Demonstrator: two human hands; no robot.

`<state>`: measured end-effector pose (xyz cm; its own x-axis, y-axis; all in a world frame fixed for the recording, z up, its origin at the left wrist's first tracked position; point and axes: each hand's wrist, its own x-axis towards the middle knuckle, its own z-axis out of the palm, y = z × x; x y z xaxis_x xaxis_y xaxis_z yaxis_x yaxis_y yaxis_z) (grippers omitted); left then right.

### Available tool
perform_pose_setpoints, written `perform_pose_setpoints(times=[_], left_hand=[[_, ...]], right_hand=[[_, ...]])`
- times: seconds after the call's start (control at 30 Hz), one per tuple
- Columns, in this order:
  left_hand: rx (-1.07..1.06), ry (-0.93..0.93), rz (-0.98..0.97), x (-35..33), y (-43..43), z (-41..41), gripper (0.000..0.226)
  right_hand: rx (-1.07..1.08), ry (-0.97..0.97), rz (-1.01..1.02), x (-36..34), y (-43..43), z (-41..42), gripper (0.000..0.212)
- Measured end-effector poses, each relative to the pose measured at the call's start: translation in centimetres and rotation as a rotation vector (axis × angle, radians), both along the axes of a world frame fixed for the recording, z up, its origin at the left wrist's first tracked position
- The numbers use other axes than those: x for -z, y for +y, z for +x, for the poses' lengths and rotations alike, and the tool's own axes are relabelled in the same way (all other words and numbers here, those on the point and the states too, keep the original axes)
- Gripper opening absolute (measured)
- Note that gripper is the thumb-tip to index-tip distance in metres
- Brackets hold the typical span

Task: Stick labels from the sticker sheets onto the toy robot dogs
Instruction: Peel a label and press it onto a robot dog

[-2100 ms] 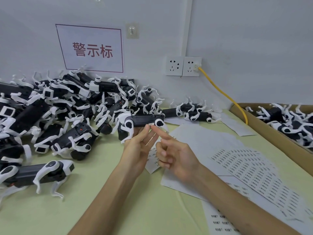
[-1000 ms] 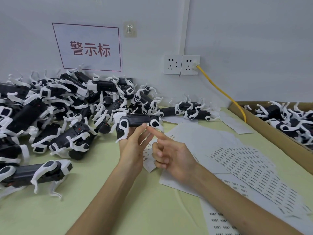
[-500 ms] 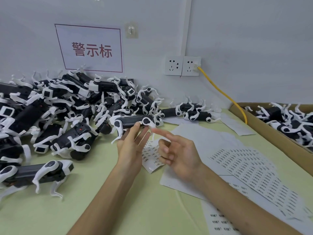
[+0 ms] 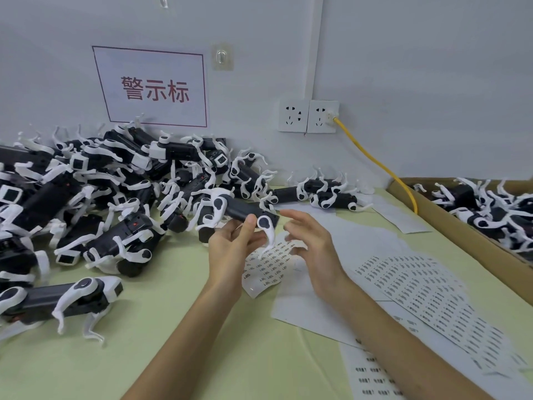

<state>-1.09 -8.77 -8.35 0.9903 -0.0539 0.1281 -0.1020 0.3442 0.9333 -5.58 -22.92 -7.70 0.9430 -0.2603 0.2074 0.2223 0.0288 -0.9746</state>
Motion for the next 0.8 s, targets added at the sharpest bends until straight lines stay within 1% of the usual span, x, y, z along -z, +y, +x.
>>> perform_pose_setpoints(times=[0.07,0.13,0.2,0.37,0.43,0.5,0.53,0.6,0.67,0.7,0.77,0.8], left_hand=[[-0.003,-0.043,0.083,0.0,-0.2,-0.2,0.03],[0.008,-0.064,0.113,0.0,-0.2,-0.3,0.031],[0.031,-0.064,0.097,0.0,-0.1,-0.5,0.031],[0.127,0.006,0.062,-0.2,0.1,-0.8,0.031],[0.159,0.065,0.079,-0.2,0.1,-0.5,0.029],[0.192,0.127,0.078,-0.3,0.1,-0.4,0.028],[0.213,0.142,0.076,-0.3,0.0,-0.5,0.032],[0.264,0.151,0.047,-0.4,-0.3,-0.7,0.038],[0.292,0.146,-0.006,-0.4,-0.5,-0.8,0.025],[0.284,0.116,-0.004,-0.4,-0.4,-0.7,0.024],[0.226,0.046,0.039,-0.4,0.1,-0.4,0.029],[0.183,0.028,0.055,-0.4,0.4,-0.2,0.03]], right_hand=[[-0.07,0.015,-0.094,0.0,0.3,0.0,0.046],[-0.134,0.028,-0.123,0.0,0.8,-0.1,0.051],[-0.14,0.031,-0.129,0.0,0.9,-0.1,0.049],[-0.106,0.067,-0.085,0.0,0.4,0.1,0.032],[-0.11,0.135,0.025,0.0,0.1,0.4,0.021],[-0.119,0.249,0.174,-0.3,-0.5,0.5,0.028],[-0.124,0.297,0.24,-0.4,-1.0,0.6,0.031],[-0.118,0.335,0.337,-0.7,-2.0,0.6,0.027],[-0.068,0.337,0.38,-1.1,-2.9,0.7,0.025],[-0.027,0.332,0.412,-1.4,-3.4,0.8,0.026],[0.078,0.25,0.584,-2.2,-5.2,0.8,0.033],[0.126,0.141,0.72,-2.7,-6.7,0.7,0.04]])
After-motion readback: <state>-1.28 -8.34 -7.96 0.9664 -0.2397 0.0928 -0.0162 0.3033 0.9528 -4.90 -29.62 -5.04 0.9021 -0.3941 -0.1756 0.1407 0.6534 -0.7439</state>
